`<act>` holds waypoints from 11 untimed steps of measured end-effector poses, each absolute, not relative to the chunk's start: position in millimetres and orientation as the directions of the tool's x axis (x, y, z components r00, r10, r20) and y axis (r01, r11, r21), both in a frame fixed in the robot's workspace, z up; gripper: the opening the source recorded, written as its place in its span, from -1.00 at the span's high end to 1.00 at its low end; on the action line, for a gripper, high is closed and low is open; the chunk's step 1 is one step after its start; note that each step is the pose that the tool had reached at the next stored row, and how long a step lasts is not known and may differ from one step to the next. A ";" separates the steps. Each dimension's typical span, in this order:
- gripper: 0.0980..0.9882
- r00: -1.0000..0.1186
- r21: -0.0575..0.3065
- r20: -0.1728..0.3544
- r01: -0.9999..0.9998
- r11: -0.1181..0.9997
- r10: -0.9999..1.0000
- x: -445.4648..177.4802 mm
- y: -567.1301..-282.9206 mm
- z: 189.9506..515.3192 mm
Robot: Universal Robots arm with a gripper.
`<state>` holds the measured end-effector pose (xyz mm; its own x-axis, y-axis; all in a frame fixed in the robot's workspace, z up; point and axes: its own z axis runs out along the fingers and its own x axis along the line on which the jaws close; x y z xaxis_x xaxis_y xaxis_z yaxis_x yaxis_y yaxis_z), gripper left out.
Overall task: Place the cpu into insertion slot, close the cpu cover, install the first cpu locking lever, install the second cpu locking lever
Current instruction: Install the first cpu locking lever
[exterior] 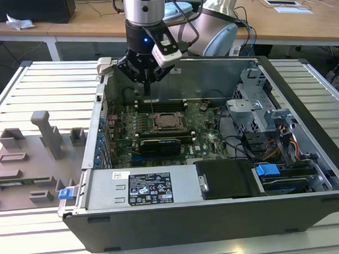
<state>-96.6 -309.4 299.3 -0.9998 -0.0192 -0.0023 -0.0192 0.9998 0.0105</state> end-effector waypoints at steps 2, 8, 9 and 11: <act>0.98 -1.000 0.011 -0.002 -0.019 1.000 -0.019 -96.6 -305.4 298.8; 0.98 -1.000 0.011 -0.002 -0.019 1.000 -0.019 -96.6 -295.5 292.9; 0.98 -1.000 0.011 -0.002 -0.019 1.000 -0.019 -96.6 -295.4 292.4; 0.98 -1.000 0.011 -0.002 -0.019 1.000 -0.019 -96.6 -295.2 291.2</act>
<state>-96.6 -295.2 291.2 -0.9998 -0.0193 -0.0024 -0.0194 0.9998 0.0106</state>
